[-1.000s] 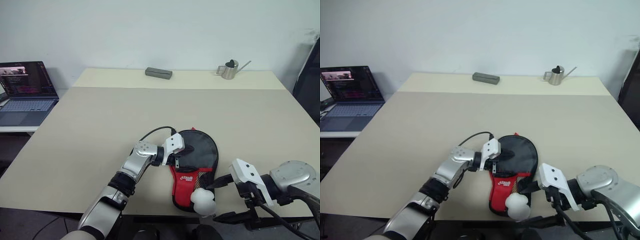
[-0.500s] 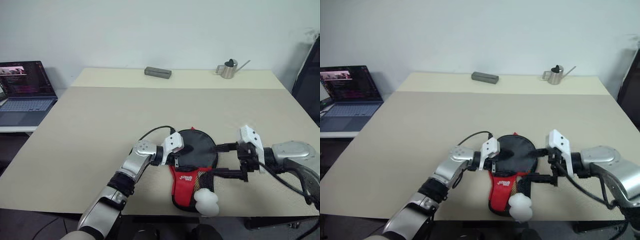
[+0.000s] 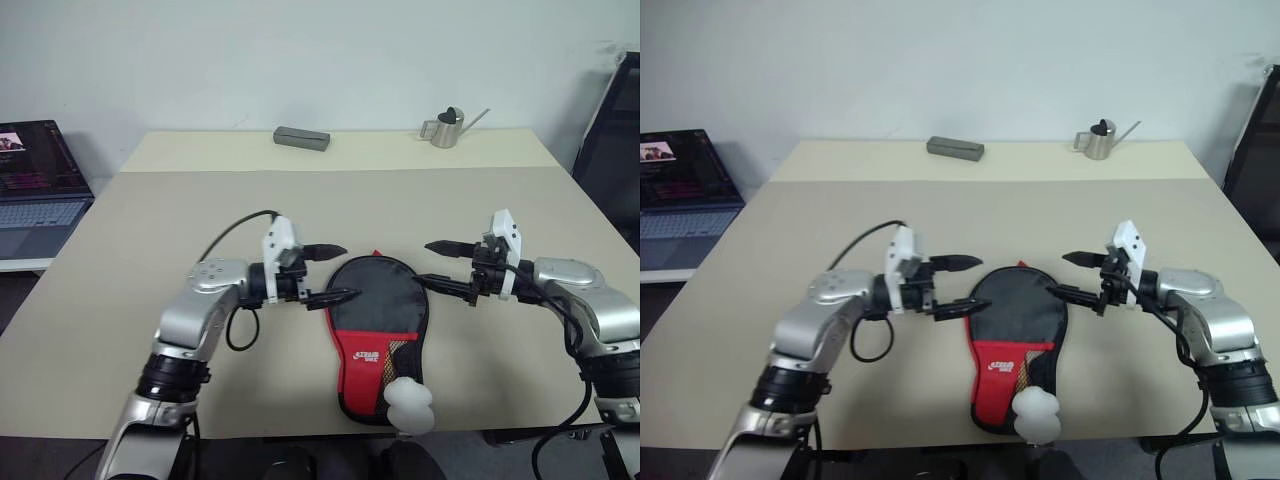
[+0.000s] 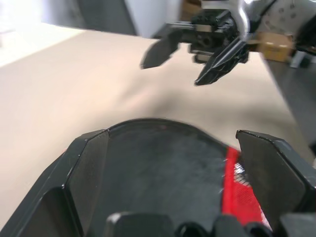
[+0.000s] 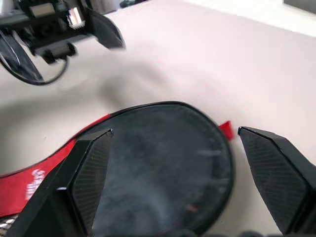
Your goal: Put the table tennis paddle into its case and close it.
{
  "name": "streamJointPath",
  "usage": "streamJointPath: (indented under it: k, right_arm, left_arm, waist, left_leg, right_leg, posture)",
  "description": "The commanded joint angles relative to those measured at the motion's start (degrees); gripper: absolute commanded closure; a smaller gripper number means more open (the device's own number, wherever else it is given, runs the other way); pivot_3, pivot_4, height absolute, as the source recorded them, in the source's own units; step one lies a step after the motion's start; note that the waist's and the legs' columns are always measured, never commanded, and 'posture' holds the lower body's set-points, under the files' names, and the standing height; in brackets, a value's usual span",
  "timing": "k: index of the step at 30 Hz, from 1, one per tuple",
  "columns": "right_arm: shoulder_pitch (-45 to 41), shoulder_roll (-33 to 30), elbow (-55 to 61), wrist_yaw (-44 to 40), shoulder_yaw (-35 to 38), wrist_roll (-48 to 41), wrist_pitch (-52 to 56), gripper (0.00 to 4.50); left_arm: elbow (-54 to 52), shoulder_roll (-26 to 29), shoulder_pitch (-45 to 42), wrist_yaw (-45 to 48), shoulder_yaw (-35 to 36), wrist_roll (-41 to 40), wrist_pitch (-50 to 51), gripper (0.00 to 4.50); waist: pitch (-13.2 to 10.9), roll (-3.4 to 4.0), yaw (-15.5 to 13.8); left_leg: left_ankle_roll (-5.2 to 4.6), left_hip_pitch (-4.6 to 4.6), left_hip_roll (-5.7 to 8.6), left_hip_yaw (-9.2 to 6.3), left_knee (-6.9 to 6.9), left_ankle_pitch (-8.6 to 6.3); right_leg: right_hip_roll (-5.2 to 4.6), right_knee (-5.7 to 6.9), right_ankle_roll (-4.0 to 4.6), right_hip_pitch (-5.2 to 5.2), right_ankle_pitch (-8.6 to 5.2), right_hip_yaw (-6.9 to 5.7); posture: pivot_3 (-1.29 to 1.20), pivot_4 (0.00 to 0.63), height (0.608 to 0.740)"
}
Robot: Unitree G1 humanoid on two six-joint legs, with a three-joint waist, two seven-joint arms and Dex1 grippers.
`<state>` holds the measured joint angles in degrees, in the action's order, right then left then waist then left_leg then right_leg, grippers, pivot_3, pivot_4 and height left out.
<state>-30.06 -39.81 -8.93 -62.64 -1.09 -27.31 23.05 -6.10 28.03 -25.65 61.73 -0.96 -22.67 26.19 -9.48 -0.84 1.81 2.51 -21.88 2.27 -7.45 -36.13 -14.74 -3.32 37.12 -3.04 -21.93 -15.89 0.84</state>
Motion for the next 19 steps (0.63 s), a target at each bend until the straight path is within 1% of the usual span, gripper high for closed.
streamJointPath:
  k: [1,7,13,16,19]
  right_arm:
    - [-5.8,0.9,-8.9,-2.3,1.6,2.6,-6.5,0.05]
    - [-15.1,0.6,-26.2,-7.2,1.1,7.1,-13.6,0.05]
    - [-22.3,-0.8,-40.0,-8.5,2.0,11.4,-20.0,0.05]
    - [-22.7,-0.7,-40.9,-8.8,1.7,12.4,-20.7,0.05]
    - [-23.5,-0.9,-42.3,-9.3,1.6,13.6,-20.9,0.05]
  left_arm:
    - [-6.2,2.2,4.4,-3.6,4.7,-2.1,0.7,0.0]
    - [-10.7,3.9,9.4,-9.6,8.1,-1.7,0.6,0.0]
    - [-10.8,2.9,10.0,-14.9,7.2,-0.1,-1.1,0.0]
    - [-10.0,3.1,12.0,-16.2,7.5,0.6,-2.6,0.0]
    - [-8.5,2.9,12.2,-17.5,7.2,1.4,-3.8,0.0]
  waist:
    - [-0.1,0.08,0.2]
    - [-0.1,0.09,0.0]
    - [-0.2,0.09,-0.1]
    - [-0.2,0.09,-0.1]
    - [-0.2,0.1,0.0]
  left_leg:
    - [0.0,0.01,0.0,0.07,0.01,0.0]
    - [0.03,-0.03,-0.02,0.12,0.01,0.02]
    - [0.13,-0.05,-0.01,0.35,0.01,0.07]
    - [0.14,-0.06,-0.01,0.4,0.01,0.08]
    - [0.15,-0.06,-0.03,0.44,0.04,0.08]
  right_leg:
    - [0.01,0.02,0.01,-0.04,0.01,0.08]
    - [0.0,0.05,0.03,-0.1,0.02,0.1]
    - [-0.04,0.03,0.03,-0.1,0.02,0.12]
    - [-0.03,0.03,0.04,-0.12,0.02,0.13]
    - [-0.03,0.04,0.04,-0.16,0.02,0.17]
  posture:
    - [0.0,0.15,0.74]
    - [0.0,0.15,0.74]
    - [0.0,0.15,0.74]
    - [0.0,0.15,0.74]
    - [0.0,0.15,0.74]
